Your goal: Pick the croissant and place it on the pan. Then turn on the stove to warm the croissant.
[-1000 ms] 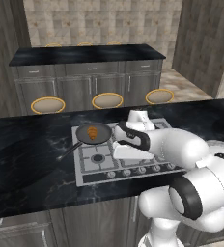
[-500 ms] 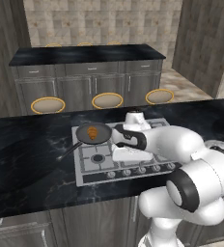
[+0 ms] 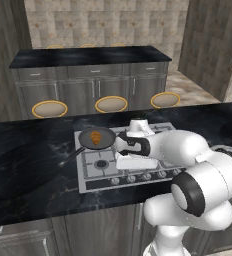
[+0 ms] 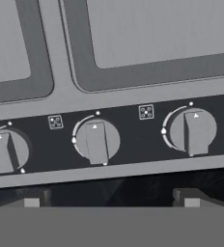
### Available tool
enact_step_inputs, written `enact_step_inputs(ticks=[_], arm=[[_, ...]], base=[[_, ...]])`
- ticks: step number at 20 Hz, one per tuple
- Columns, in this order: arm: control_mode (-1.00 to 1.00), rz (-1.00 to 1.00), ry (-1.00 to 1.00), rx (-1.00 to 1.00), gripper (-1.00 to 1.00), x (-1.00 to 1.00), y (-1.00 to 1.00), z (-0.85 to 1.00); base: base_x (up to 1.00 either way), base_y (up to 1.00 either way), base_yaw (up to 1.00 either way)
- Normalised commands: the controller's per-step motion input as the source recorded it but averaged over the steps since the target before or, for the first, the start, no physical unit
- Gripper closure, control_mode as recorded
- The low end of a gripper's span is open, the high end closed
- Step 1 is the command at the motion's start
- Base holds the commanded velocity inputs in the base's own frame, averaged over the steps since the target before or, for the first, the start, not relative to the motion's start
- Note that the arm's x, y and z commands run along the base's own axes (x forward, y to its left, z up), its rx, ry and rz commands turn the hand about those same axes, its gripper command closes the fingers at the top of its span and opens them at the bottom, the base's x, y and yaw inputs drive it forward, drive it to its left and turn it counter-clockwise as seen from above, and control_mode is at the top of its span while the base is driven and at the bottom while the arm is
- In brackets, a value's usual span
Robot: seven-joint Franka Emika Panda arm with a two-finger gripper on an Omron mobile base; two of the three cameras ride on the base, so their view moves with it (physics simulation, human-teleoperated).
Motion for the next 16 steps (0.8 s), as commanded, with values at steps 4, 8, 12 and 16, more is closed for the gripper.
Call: enact_step_inputs(ticks=[4, 8, 12, 16], arm=[[-1.00, -0.03, 0.00, 0.00, -1.00, 0.00, 0.00, -0.12], [-1.00, -0.02, 0.00, -0.02, -1.00, 0.01, 0.00, -0.11], [-1.00, -0.03, 0.00, -0.03, -1.00, 0.04, 0.00, -0.13], [-1.00, -0.02, 0.00, -0.02, -1.00, 0.07, 0.00, -0.11]], base=[[0.00, 0.00, 0.00], [0.00, 0.00, 0.00], [0.00, 0.00, 0.00], [0.00, 0.00, 0.00]])
